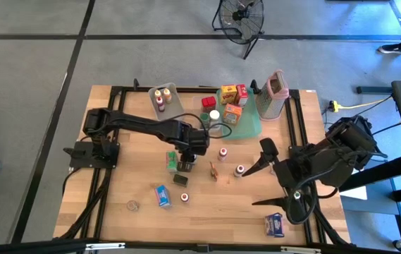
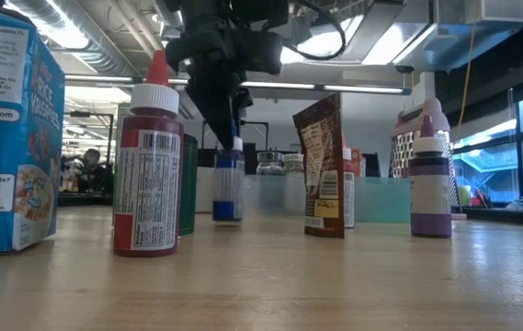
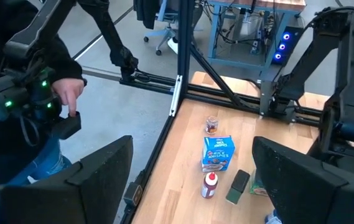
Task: Pick & Place Kitchen Items
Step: Put the blue food coloring bottle into the gray bin
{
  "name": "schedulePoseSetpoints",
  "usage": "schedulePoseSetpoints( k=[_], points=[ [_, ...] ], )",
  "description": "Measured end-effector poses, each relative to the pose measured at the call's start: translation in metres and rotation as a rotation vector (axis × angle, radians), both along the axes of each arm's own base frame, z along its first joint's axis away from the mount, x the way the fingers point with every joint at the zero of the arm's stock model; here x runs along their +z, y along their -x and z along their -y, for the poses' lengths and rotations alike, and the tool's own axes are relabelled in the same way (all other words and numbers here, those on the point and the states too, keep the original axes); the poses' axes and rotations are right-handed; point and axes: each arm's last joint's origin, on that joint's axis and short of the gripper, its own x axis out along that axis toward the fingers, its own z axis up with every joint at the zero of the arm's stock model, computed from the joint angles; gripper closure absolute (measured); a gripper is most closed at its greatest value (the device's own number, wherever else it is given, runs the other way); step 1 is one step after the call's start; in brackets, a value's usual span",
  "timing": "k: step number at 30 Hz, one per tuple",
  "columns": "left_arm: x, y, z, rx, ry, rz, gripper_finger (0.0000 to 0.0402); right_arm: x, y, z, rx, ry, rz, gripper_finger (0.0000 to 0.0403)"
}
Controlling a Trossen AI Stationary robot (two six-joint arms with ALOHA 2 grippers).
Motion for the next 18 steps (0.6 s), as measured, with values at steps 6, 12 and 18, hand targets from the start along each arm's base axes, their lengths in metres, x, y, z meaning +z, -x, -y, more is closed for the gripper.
schedulePoseSetpoints(
  k=[6,12,18],
  points=[
    [0.030,0.002,0.000,0.035,0.010,0.033,0.0287,0.000,0.005,-0.006,0.027,0.002,-0.002,0.0071],
    [0.077,0.010,-0.002,0.106,-0.042,0.003,0.0287,-0.002,0.014,-0.014,0.072,0.019,-0.021,0.0071],
    [0.124,0.030,-0.009,0.190,-0.148,-0.069,0.0287,-0.006,0.025,-0.022,0.119,0.050,-0.051,0.0071]
  ],
)
